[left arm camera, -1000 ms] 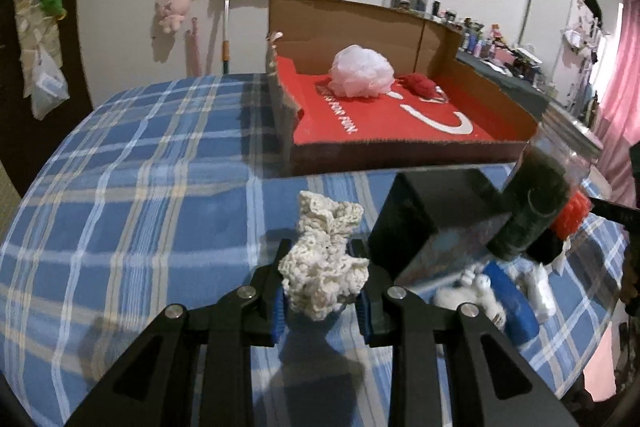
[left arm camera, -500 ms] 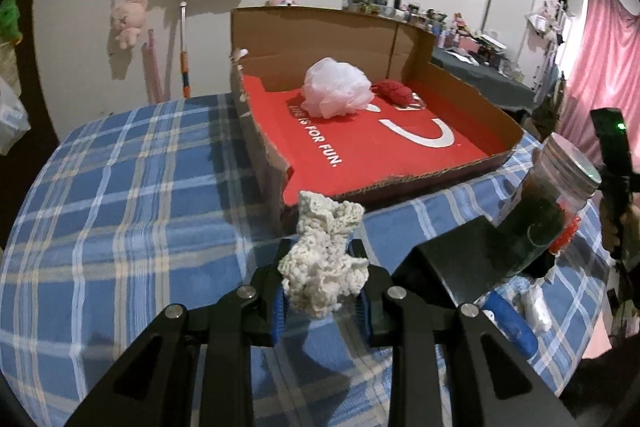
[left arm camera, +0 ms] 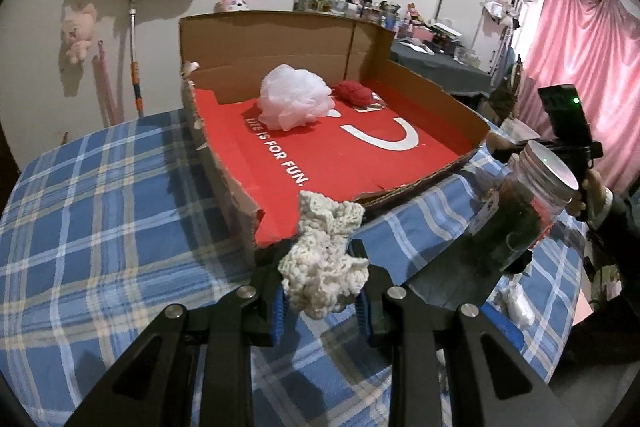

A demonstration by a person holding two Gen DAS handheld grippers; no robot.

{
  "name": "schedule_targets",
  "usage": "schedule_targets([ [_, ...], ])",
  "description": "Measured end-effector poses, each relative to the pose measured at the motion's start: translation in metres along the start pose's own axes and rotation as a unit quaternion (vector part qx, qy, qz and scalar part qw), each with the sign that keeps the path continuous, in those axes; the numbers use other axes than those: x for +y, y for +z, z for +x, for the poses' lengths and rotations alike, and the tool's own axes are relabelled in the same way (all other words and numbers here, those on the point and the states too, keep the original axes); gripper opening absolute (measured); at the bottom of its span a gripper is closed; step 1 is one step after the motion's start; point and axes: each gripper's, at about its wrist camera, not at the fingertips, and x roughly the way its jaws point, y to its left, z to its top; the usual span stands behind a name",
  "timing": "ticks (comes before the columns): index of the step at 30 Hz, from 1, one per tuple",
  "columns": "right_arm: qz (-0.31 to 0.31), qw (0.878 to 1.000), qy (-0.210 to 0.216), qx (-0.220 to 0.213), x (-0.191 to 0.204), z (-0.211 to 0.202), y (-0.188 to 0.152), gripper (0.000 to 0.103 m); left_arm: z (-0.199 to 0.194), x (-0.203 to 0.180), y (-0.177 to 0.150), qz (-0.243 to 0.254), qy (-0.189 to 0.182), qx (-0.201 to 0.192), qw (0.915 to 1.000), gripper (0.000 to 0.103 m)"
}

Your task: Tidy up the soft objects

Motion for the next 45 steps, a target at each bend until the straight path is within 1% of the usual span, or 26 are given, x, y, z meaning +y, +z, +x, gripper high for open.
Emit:
schedule_targets([
  [3,-0.006,1.0,0.007,0.007,-0.001,0.003,0.003,0.017,0.004,-0.001,0.005,0.006,-0.018,0.001,0.9998,0.029],
  [6,-0.009,0.999,0.031,0.009,-0.002,0.003,0.006,0.017,0.007,0.0,0.009,0.006,-0.039,-0.001,0.9992,0.029],
  [10,-0.02,0.999,0.041,0.012,0.001,0.002,0.009,0.017,0.011,-0.002,0.015,0.011,-0.052,0.001,0.9986,0.029],
  [22,-0.04,0.997,0.054,0.028,0.005,0.014,0.024,0.017,0.036,-0.013,0.032,0.032,-0.071,0.019,0.9968,0.029],
  [27,-0.045,0.997,0.062,0.029,0.008,0.019,0.032,0.017,0.044,-0.02,0.041,0.041,-0.073,0.019,0.9963,0.029],
  [30,-0.042,0.997,0.058,0.024,0.011,0.021,0.039,0.017,0.048,-0.023,0.049,0.036,-0.062,0.018,0.9973,0.029],
  [31,-0.041,0.998,0.049,0.023,0.012,0.022,0.042,0.017,0.049,-0.022,0.051,0.034,-0.055,0.019,0.9977,0.029],
  [33,-0.035,0.999,0.024,0.024,0.015,0.026,0.049,0.017,0.053,-0.023,0.057,0.03,-0.036,0.023,0.9986,0.029],
  [35,-0.033,0.999,-0.004,0.028,0.016,0.031,0.055,0.017,0.061,-0.021,0.064,0.017,-0.009,0.035,0.9992,0.029],
  [36,-0.036,0.999,-0.027,0.03,0.018,0.033,0.059,0.017,0.064,-0.019,0.067,0.008,0.005,0.042,0.9991,0.029],
  [38,-0.029,0.998,-0.047,0.036,0.019,0.038,0.066,0.017,0.07,-0.014,0.071,-0.007,0.025,0.053,0.9983,0.029],
  [41,-0.031,0.994,-0.095,0.049,0.022,0.049,0.078,0.017,0.078,-0.011,0.077,-0.015,0.057,0.067,0.996,0.029],
  [45,-0.024,0.99,-0.119,0.077,0.023,0.064,0.098,0.017,0.089,-0.012,0.092,-0.017,0.079,0.084,0.9932,0.029],
])
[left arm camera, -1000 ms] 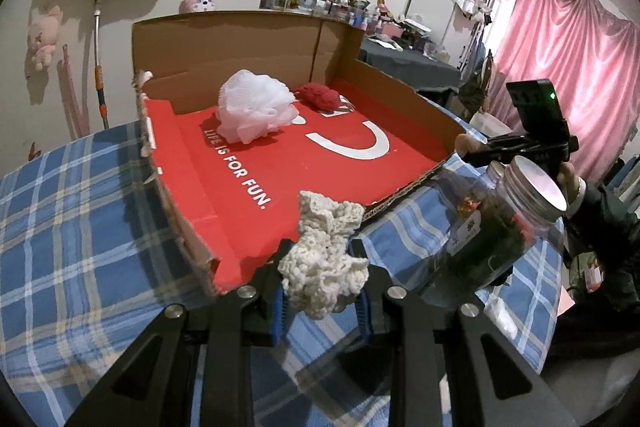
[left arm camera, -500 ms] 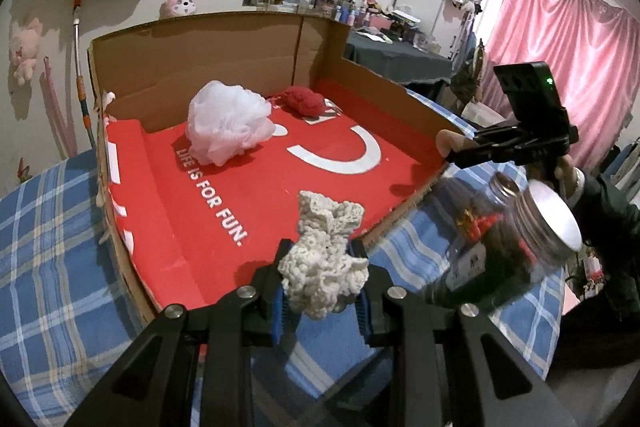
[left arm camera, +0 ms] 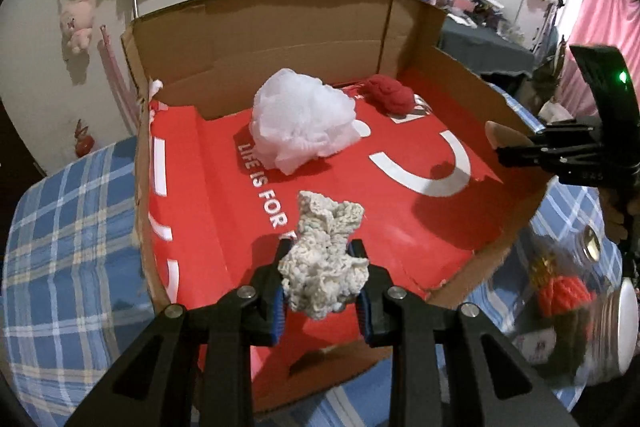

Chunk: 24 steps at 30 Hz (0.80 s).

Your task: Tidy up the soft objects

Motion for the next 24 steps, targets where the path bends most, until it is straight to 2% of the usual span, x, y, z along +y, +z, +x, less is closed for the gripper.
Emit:
schedule_targets([
  [6,0.025,0.998,-0.047,0.045,-0.005,0.028,0.037,0.018,0.018,-0.002,0.024,-0.008,0.04,0.034,0.9986,0.029],
  [14,0.054,0.99,-0.091,0.095,-0.022,0.069,0.058,0.018,0.048,0.015,0.039,-0.03,0.077,0.067,0.9943,0.03],
  [24,0.05,0.988,-0.099,0.109,-0.025,0.085,0.065,0.019,0.064,0.029,0.038,-0.035,0.092,0.086,0.9914,0.032],
])
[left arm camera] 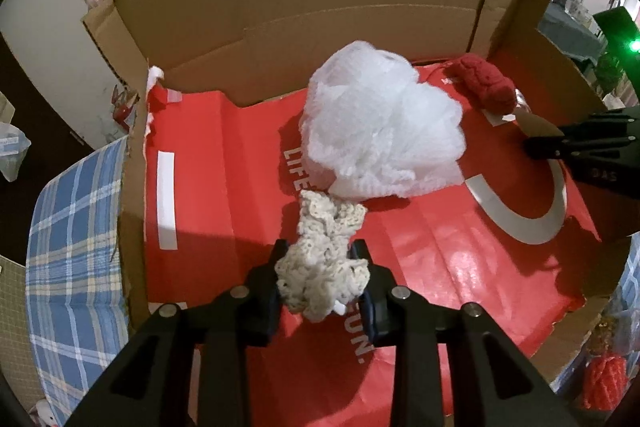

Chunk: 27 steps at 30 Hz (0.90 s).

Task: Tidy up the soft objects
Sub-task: 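Open the right tool dropping the sponge while the left tool releases the scrunchie in the box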

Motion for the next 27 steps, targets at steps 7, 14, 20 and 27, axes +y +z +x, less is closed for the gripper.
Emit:
schedule_targets([
  [7,-0.006,1.0,-0.009,0.001,0.0,0.003,0.0,0.024,0.0,0.004,-0.001,-0.004,0.001,0.0,1.0,0.043],
  [14,-0.021,1.0,0.003,-0.002,0.016,0.005,0.001,0.053,-0.002,-0.005,-0.003,0.002,0.001,-0.006,1.0,0.056],
  [20,-0.021,1.0,-0.002,-0.017,0.022,-0.007,-0.003,0.053,-0.011,-0.012,-0.005,-0.002,0.0,-0.017,0.9998,0.063],
  [27,-0.009,0.999,0.01,-0.044,0.024,-0.045,-0.021,0.064,-0.054,-0.02,-0.015,-0.002,0.007,-0.067,0.9977,0.08],
])
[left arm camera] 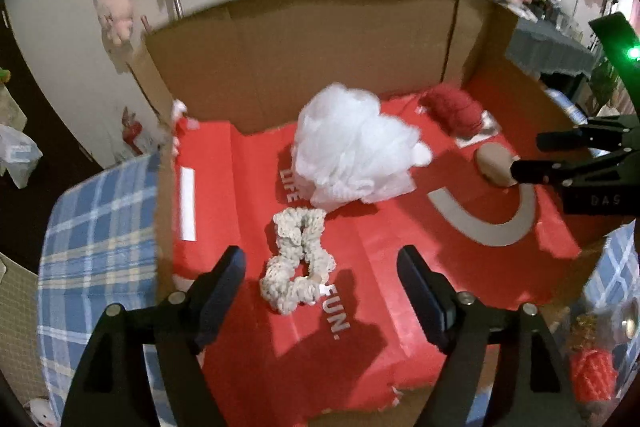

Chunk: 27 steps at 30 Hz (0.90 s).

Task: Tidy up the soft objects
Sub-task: 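Open the right tool dropping the sponge while the left tool releases the scrunchie in the box, then withdraw both open tools from the box back toward the table items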

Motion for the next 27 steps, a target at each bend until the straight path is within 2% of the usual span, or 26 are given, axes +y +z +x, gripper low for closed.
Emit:
schedule_targets([
  [2,0.003,1.0,0.004,-0.014,0.002,-0.012,-0.004,0.065,-0.021,-0.001,-0.003,-0.01,-0.009,-0.021,0.9997,0.082],
  [4,0.006,0.999,0.011,-0.034,0.006,-0.034,-0.012,0.065,-0.042,-0.001,-0.007,-0.018,-0.015,-0.044,0.9988,0.09],
  [8,0.014,0.997,0.019,-0.077,0.011,-0.077,-0.028,0.071,-0.081,-0.008,-0.014,-0.026,-0.01,-0.097,0.9949,0.095],
  [10,0.018,0.994,0.021,-0.11,0.015,-0.099,-0.041,0.072,-0.108,-0.013,-0.023,-0.03,-0.01,-0.128,0.9913,0.099],
  [13,0.018,0.988,0.026,-0.153,0.012,-0.131,-0.058,0.081,-0.138,-0.023,-0.035,-0.03,-0.006,-0.167,0.9854,0.103],
  [14,0.019,0.986,0.031,-0.162,0.013,-0.139,-0.063,0.082,-0.148,-0.026,-0.04,-0.028,-0.004,-0.18,0.9833,0.103],
  [20,0.029,0.965,0.032,-0.257,0.023,-0.2,-0.114,0.082,-0.208,-0.052,-0.08,-0.033,0.007,-0.26,0.965,0.103],
  [21,0.03,0.959,0.032,-0.28,0.027,-0.213,-0.128,0.082,-0.215,-0.055,-0.087,-0.037,0.007,-0.269,0.9625,0.103],
  [23,0.027,0.95,0.031,-0.31,0.03,-0.232,-0.149,0.092,-0.225,-0.06,-0.1,-0.042,0.004,-0.281,0.9588,0.103],
  [27,0.016,0.934,0.013,-0.357,0.046,-0.254,-0.192,0.093,-0.241,-0.068,-0.129,-0.059,-0.005,-0.302,0.9516,0.103],
])
